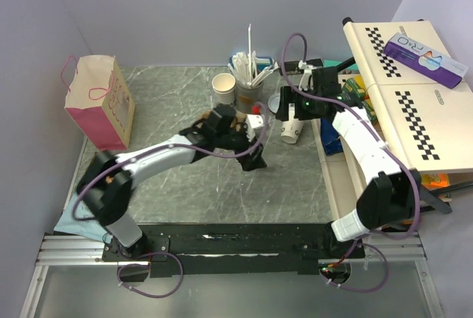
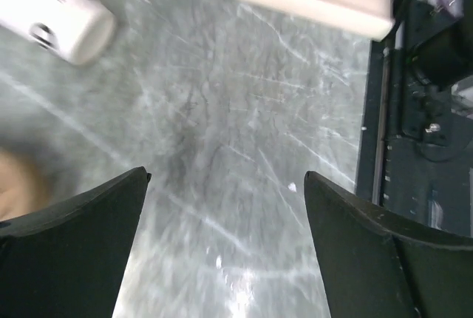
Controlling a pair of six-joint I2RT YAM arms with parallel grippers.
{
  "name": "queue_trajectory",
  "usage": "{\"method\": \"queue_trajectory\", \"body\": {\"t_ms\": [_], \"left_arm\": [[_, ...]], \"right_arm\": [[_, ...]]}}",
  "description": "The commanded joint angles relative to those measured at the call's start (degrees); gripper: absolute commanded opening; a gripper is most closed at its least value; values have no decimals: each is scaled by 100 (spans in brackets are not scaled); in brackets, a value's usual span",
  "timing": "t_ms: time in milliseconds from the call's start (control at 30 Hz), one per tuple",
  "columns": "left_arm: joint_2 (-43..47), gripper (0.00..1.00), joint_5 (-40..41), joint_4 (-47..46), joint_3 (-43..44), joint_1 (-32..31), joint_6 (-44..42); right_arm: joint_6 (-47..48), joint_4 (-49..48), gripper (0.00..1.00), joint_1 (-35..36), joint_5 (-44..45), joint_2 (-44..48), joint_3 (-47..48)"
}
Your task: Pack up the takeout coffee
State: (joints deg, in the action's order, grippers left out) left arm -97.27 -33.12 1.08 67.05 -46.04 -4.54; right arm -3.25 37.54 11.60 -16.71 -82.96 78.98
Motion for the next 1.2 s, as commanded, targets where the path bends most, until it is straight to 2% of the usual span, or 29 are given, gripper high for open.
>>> {"method": "queue_trajectory", "body": {"t_ms": [0, 100, 200, 433, 733, 1167], "left_arm": [[909, 93, -9, 954, -209, 498, -197], [1524, 94, -107, 1576, -245, 912, -197], [2096, 95, -28, 2148, -218, 1184, -564], [2669, 95, 60, 2958, -297, 1501, -794], [2881, 96, -89, 2731, -456, 1985, -549], [2934, 96, -300, 2713, -535, 2398, -329]], "right_arm": [[-1080, 298, 100, 115, 553, -510, 337], [-1503, 359, 100, 185, 967, -870, 478], [-1705, 237, 100, 238, 1056, -1204, 609], [-1803, 254, 99, 247, 1530, -1881, 829], [-1715, 315, 98, 273, 2312, -2418, 926], [-1548, 96, 98, 238, 2374, -3077, 1093]]}}
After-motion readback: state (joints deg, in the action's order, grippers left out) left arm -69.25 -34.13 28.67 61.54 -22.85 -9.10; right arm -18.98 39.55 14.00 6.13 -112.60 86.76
